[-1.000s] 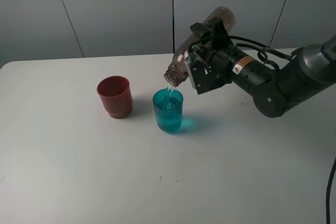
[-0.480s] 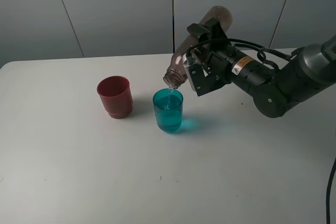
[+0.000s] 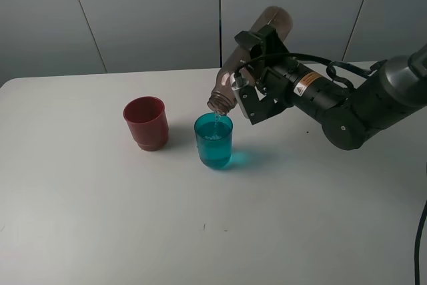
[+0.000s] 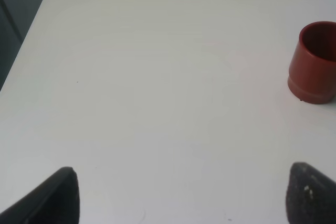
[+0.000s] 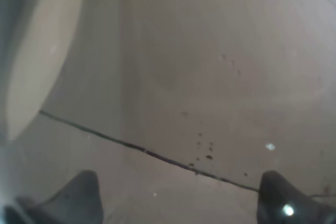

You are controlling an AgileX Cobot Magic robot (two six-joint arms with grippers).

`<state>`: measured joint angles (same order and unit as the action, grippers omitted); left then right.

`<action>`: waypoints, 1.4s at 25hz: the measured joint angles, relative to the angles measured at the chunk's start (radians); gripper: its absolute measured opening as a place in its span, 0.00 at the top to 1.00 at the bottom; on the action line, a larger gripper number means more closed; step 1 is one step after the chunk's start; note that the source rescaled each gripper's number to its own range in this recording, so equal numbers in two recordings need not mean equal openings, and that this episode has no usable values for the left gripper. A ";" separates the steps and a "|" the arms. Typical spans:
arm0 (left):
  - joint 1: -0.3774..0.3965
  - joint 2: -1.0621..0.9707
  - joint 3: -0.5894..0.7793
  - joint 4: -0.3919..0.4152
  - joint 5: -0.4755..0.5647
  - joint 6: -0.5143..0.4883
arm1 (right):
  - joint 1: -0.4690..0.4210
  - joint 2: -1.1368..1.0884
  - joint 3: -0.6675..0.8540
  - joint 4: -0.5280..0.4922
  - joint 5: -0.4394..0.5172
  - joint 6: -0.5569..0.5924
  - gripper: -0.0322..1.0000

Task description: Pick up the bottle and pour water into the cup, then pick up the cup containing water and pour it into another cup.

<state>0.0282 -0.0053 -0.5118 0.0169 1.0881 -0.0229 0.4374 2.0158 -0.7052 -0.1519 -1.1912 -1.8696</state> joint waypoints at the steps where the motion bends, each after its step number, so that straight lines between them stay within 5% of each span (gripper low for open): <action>1: 0.000 0.000 0.000 0.000 0.000 0.000 | 0.000 0.000 0.000 0.000 0.000 0.000 0.97; 7: 0.000 0.000 0.000 0.000 0.000 0.000 | 0.000 0.000 0.000 -0.021 0.000 0.069 0.97; 18: 0.000 0.000 0.000 0.000 0.000 0.006 | 0.000 0.000 0.000 -0.021 0.000 0.510 0.97; 35: 0.000 0.000 0.000 0.000 0.000 0.002 | -0.011 0.000 0.000 0.062 0.000 1.440 0.97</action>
<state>0.0282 -0.0053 -0.5118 0.0169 1.0881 -0.0207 0.4265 2.0158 -0.7052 -0.0896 -1.1912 -0.4300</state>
